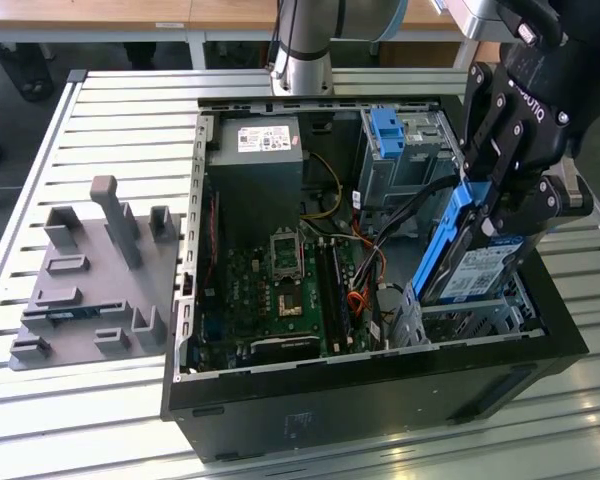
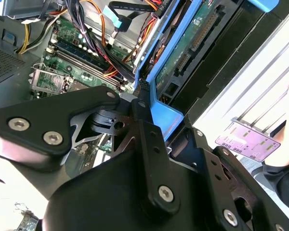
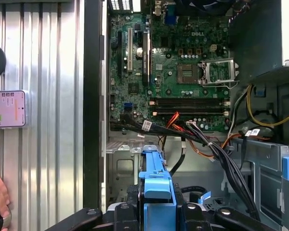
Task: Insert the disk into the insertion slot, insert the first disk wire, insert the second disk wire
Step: 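Insert the disk into the insertion slot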
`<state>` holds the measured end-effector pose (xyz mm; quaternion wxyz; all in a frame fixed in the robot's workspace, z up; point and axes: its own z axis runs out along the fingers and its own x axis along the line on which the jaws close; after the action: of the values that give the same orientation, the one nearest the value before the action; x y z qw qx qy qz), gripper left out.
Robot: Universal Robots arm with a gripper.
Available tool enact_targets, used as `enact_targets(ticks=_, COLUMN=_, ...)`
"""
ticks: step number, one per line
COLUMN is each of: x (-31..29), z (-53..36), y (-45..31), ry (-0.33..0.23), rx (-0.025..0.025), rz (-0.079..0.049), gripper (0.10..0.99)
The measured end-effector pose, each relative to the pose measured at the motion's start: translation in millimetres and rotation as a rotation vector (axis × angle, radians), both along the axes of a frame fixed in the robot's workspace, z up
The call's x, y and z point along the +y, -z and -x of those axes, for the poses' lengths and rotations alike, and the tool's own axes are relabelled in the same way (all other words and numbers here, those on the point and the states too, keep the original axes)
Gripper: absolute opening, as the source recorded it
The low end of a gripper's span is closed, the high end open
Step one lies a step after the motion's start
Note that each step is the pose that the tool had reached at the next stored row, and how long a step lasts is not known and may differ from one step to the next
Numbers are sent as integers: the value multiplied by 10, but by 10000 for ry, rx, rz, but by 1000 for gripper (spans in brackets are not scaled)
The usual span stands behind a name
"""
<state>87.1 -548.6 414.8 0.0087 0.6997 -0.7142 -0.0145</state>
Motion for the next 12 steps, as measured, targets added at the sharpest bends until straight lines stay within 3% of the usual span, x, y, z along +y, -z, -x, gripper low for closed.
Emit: enact_targets(ticks=12, x=0, z=0, y=82, ry=-1, rx=0, rz=1, gripper=365)
